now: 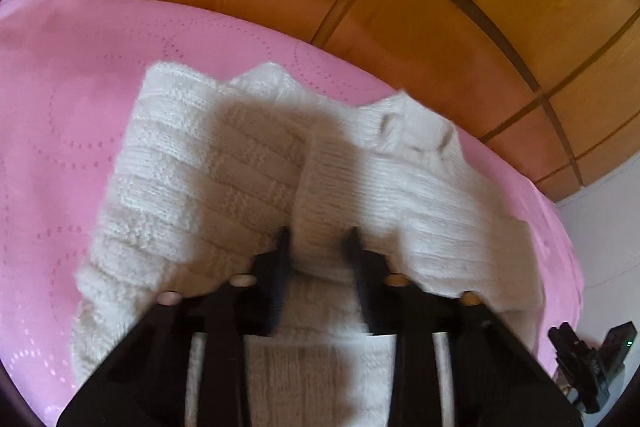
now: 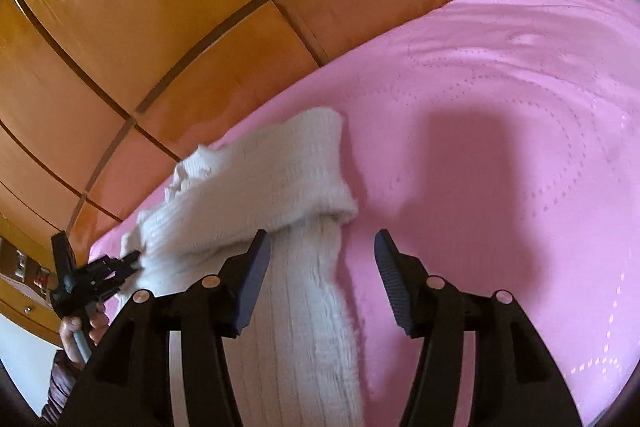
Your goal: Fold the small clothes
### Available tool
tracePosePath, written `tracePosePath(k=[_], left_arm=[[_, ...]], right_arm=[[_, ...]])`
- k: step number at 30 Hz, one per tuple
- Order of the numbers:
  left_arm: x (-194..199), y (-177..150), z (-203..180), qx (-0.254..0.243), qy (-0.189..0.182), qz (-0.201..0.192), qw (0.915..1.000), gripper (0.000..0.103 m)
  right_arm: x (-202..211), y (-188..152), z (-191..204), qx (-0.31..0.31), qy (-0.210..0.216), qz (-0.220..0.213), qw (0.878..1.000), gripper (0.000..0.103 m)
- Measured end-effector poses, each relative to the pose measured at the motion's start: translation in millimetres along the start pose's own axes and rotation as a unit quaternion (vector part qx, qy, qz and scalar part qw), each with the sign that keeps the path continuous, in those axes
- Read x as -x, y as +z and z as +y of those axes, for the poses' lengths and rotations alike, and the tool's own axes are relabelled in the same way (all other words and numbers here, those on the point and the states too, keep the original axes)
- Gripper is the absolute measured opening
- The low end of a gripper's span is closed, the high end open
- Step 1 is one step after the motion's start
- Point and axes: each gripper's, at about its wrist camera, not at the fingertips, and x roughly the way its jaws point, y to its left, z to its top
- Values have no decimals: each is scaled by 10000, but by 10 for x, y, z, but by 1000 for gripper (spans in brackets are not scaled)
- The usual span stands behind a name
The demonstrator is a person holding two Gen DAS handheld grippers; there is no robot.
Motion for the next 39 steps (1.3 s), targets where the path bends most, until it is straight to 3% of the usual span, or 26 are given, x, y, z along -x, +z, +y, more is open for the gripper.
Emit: tracePosePath(k=[6,13,15,20,23,27,29,33,39], left_arm=[[425,20,79,62,-223,-553,9982,5],[238,-86,102,-464,619,-441,9960,5],[134,-142,152,-474,715,-316,9958,5],[128,-275,100,-822,1015,-486,9902,5],[272,-335,115,-778,1088,-615,9891,18],[538,-495,130,-840,1258,-798,9853,36],[661,-608,144,-900,1339,-897,9828,49],[883,-861,208,-1076,1613,-1104,9748,51],[1135,-1148,356,-1100,1827,-1185,9698,51]], right_arm=[[-292,173,318,315,169,-31,9994,54],[-948,115,565,666,-269,476,9963,55],[-1048,54,573,761,-388,447,9953,55],[-1097,-1,628,967,-593,302,9931,55],[-1080,-2,647,988,-660,282,9925,56],[-878,-46,690,873,-559,173,9945,72],[-771,-140,724,929,-524,173,9941,73],[-659,-397,788,1125,-549,333,9916,76],[-542,-676,886,1222,-502,421,9903,78]])
